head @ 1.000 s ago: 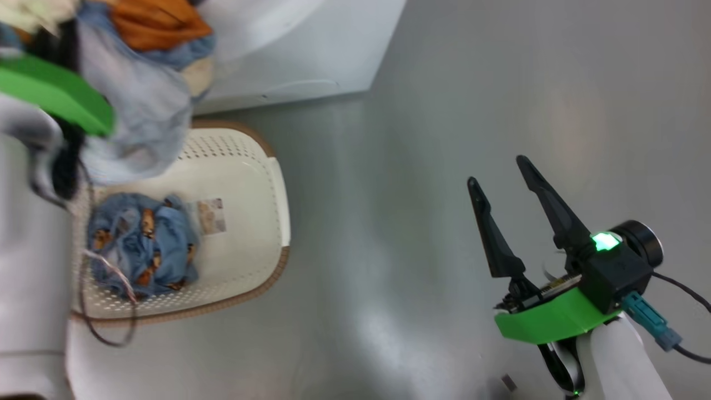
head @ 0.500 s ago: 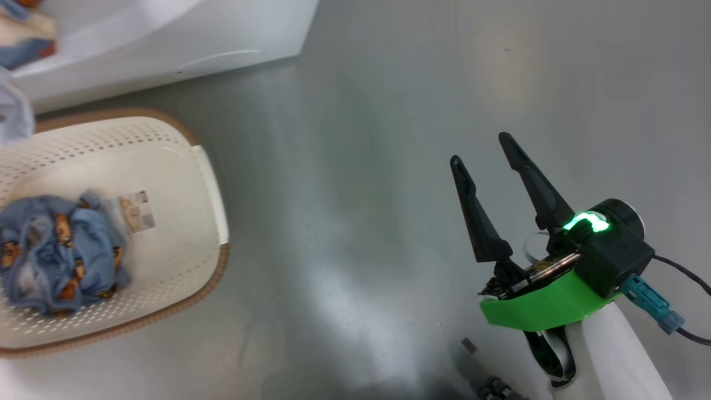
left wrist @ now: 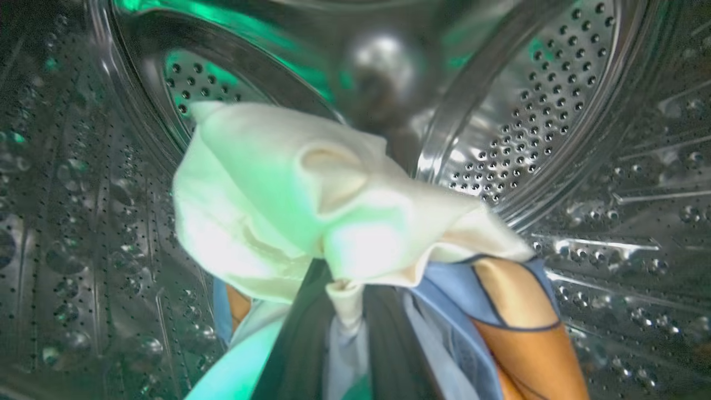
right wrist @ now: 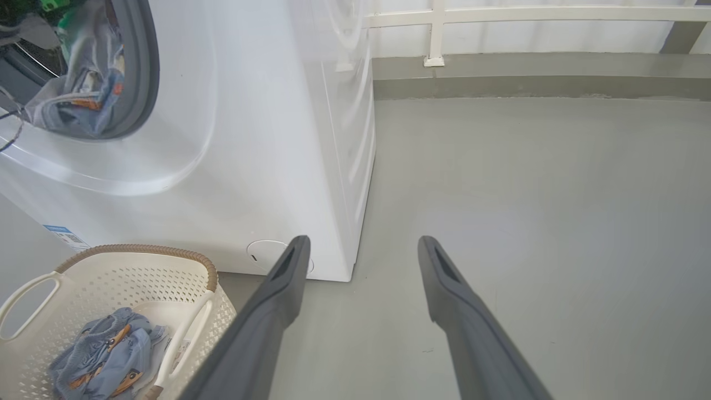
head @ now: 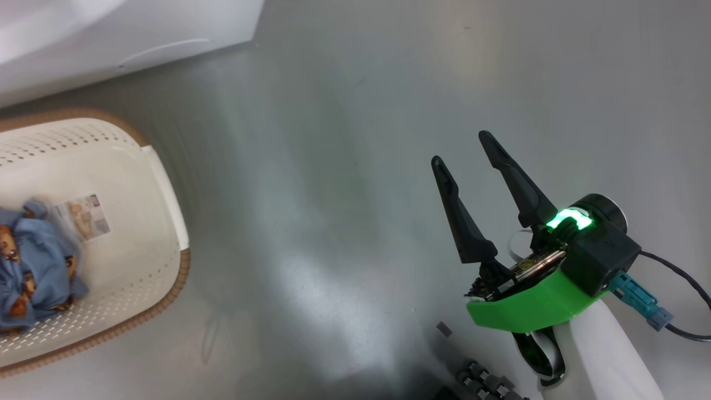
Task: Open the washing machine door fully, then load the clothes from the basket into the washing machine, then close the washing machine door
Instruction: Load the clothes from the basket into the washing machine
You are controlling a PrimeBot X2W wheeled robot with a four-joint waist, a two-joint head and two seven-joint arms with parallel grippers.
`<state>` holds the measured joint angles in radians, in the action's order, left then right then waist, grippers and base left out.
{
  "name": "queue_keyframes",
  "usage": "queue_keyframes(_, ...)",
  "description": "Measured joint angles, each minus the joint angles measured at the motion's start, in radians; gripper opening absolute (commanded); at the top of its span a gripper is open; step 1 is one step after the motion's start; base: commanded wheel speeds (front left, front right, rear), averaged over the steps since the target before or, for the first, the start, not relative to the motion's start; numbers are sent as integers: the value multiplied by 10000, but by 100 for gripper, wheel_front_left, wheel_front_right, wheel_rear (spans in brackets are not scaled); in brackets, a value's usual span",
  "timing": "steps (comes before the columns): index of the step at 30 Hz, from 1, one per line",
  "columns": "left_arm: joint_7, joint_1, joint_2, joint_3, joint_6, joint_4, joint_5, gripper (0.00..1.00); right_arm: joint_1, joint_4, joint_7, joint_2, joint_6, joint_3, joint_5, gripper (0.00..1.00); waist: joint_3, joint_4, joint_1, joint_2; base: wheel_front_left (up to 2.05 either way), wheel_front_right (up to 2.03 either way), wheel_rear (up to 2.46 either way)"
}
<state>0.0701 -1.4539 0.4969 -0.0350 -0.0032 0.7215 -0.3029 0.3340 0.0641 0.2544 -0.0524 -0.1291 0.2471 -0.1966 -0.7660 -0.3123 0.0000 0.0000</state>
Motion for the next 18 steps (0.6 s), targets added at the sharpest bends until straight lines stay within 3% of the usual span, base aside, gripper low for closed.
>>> queue_keyframes(10, -1536, -1284, 211, -445, 36, 556, 568, 0, 170, 2, 0, 4, 0, 75, -94, 100, -231, -218, 0, 0, 0, 0, 0)
queue_keyframes(18, -1018, -1430, 205, -665, -13, 1546, 604, 0, 237, -8, 0, 4, 0, 144, -359, 100, -384, -118, 0, 0, 0, 0, 0)
